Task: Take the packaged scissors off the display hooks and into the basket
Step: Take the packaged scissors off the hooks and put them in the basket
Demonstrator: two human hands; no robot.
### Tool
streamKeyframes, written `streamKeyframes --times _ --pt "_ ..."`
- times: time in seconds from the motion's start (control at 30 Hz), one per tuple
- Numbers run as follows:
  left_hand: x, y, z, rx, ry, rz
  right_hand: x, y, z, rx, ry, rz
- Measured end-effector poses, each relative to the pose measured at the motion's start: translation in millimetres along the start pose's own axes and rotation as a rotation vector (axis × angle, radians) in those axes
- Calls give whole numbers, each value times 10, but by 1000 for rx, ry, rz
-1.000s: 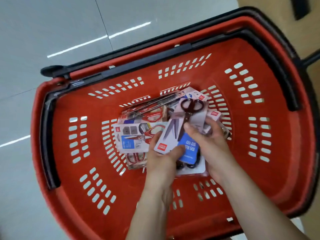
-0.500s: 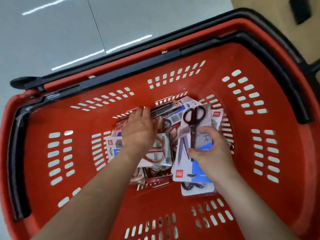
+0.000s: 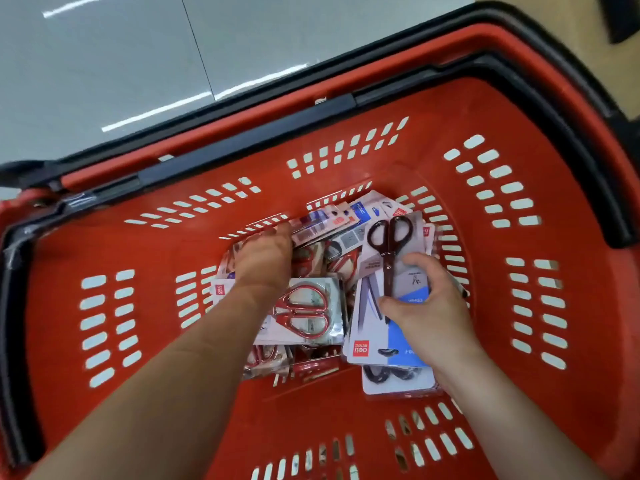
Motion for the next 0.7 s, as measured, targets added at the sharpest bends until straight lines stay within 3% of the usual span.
streamKeyframes --times 0.1,0.23,0.4,0.47,0.57,0.7 --pt "-155 278 -30 10 -38 90 -59 1 -5 12 47 10" --pt "-831 583 128 -282 -172 306 -286 -39 -11 113 59 -45" --pt "-1730 557 451 -769 -257 -38 -681 41 -233 276 121 -6" --pt "-1867 583 422 -985 -208 -24 -881 128 -317 347 135 -34" --pt "-2061 802 383 -1114 -113 8 -1221 294 -494 375 169 -32" --pt "-2456 1284 429 -1368 1 -173 -1656 538 -759 317 235 -44"
Point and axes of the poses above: each hand's wrist, its own x-axis towards the middle knuckle, its own y-axis out of the back of the hand, z = x × y, the point moved 3 cm from there along x, towards the middle knuckle, and after that the axes turned 1 degree about -x, right-handed, at the moved point
